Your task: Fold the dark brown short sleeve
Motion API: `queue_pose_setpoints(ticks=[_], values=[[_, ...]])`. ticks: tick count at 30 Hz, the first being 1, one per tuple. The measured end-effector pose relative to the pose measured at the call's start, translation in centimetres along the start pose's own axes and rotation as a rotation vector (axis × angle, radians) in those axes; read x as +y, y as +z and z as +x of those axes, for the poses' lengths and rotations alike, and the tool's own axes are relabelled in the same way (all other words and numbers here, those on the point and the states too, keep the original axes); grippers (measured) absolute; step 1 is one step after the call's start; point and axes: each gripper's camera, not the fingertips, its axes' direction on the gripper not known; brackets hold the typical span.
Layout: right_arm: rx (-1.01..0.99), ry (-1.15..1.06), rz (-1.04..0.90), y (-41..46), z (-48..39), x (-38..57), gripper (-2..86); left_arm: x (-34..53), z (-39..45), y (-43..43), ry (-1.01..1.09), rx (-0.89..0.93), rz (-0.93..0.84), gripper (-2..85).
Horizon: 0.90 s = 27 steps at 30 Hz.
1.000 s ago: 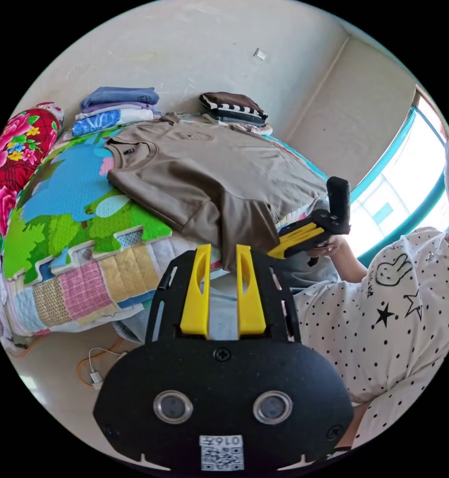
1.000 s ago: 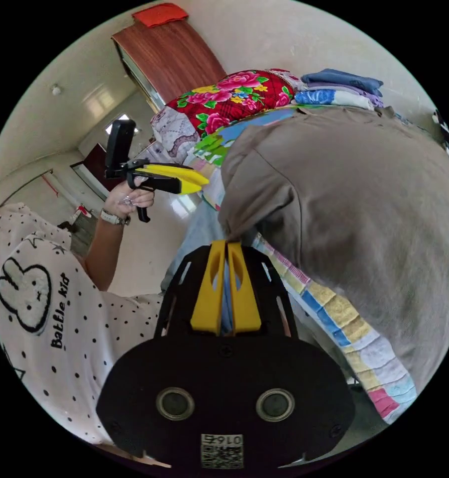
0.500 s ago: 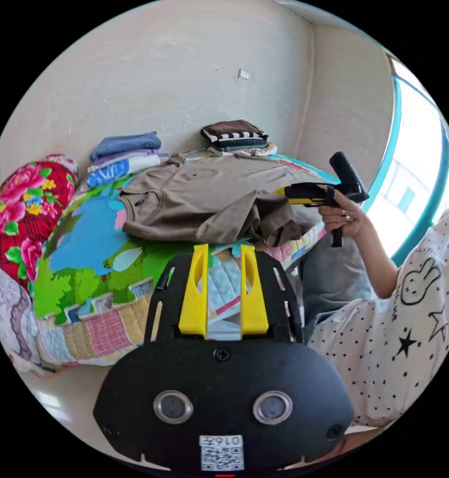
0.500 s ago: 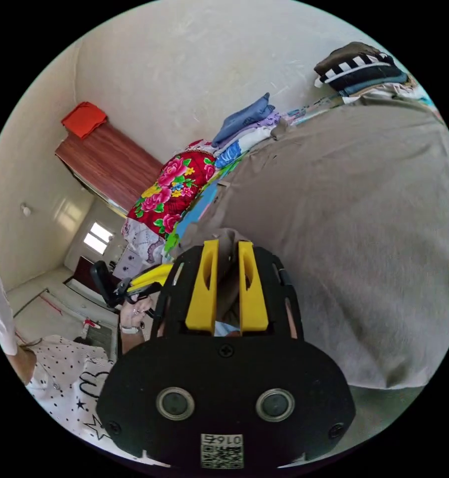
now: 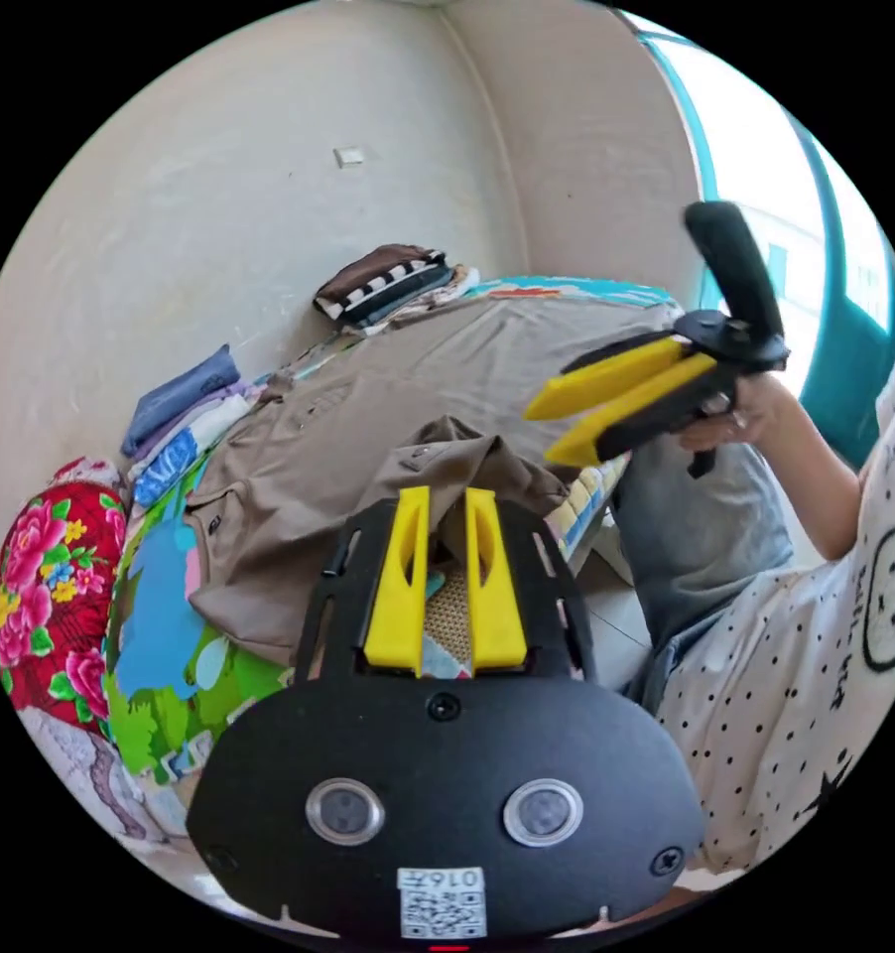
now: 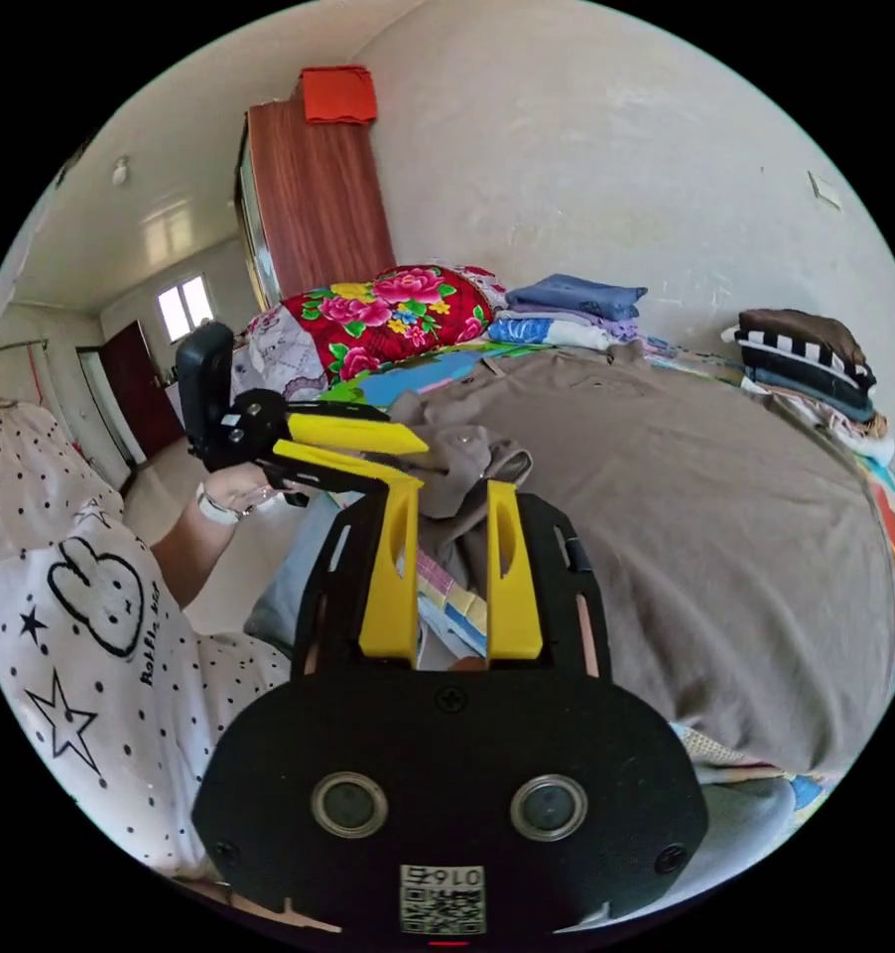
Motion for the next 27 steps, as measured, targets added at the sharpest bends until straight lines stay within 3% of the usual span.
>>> queue_pose_setpoints(ticks=[4, 6, 13, 17, 23, 27], values=[[0.037, -0.132, -0.027, 1.0, -4.2, 0.5, 12.6, -0.1, -4.2, -0.4, -0.255, 0.132, 0.015, -0.6], [0.058, -0.185, -0.025, 1.6, -6.1, 0.4, 12.7, 0.6, -6.5, -1.9, -0.346, 0.218, 0.12, -0.9], [0.429, -0.231, -0.124, 5.0, -10.7, -0.2, 5.0, 2.6, -8.3, -2.7, -0.528, 0.067, 0.118, -0.6], [0.418, -0.169, -0.103, 3.6, -11.1, -0.5, 3.7, 2.5, -6.3, -2.5, -0.508, -0.011, 0.102, 3.2], [0.338, -0.089, -0.083, 1.3, -10.1, -0.3, 5.4, -0.1, -0.1, -2.1, -0.214, 0.169, 0.088, 8.2], [0.299, -0.059, -0.068, 0.6, -9.6, -0.2, 5.5, -2.1, 4.9, 0.5, -0.053, 0.003, -0.016, 10.0]])
